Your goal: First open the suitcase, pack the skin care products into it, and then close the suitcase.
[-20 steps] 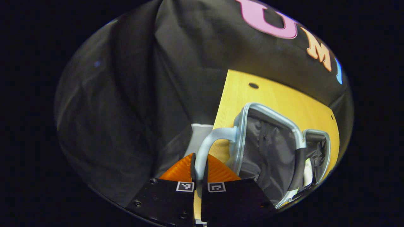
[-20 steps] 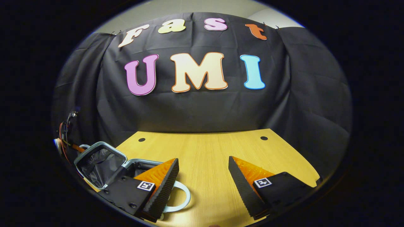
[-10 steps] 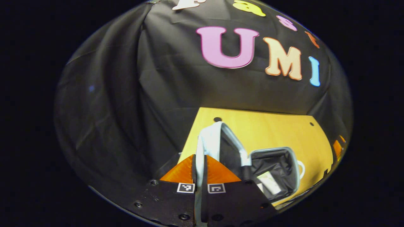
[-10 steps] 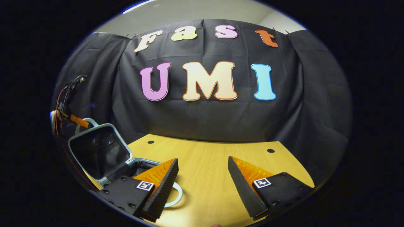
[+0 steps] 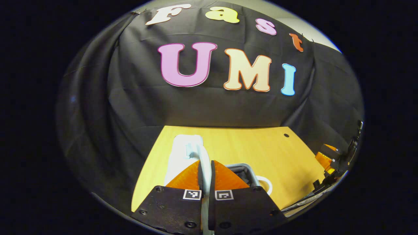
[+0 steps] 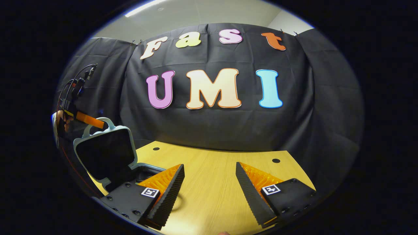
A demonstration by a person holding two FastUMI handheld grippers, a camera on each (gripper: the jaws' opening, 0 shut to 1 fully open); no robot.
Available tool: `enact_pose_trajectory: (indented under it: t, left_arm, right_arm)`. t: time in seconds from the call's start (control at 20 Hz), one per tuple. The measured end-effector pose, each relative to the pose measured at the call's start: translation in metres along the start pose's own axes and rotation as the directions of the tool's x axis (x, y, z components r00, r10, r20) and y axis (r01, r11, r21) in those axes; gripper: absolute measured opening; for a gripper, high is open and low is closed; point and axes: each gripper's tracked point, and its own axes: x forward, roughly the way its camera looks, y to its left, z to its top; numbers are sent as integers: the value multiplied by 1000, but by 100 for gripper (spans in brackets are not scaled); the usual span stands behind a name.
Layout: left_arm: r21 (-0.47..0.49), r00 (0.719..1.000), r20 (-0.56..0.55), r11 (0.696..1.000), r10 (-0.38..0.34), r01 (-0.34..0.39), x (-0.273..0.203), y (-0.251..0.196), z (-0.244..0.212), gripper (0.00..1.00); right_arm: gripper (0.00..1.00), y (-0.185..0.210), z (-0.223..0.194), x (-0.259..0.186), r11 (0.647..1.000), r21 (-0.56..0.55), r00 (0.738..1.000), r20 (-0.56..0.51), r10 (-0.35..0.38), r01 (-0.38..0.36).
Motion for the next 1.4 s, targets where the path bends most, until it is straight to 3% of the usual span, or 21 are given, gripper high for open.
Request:
enact_pose_trajectory:
  t: [0.15,0.6,0.85,1.25,1.3,1.4]
  left_arm:
    - [-27,995,2,995,-100,100,15,-50,-7,1]
    - [-42,968,-65,970,-242,240,57,-146,-60,1]
    - [-6,965,-122,972,-234,235,71,-173,-96,3]
    - [-31,978,-164,992,-128,124,82,-203,-138,12]
    - [-52,982,-125,989,-143,137,81,-214,-130,18]
    - [-53,993,-48,993,-108,106,71,-224,-109,59]
  right_arm:
    - [98,-22,-1,-7,1000,-1,1000,-7,-27,27]
    - [98,-66,10,-33,996,-5,995,13,-94,94]
    - [98,-84,10,-51,994,-16,994,15,-109,110]
    - [96,-122,10,-79,995,-23,995,33,-92,93]
    - [99,-124,13,-81,996,-34,996,47,-80,81]
    - [99,-126,21,-83,997,-55,996,64,-53,57]
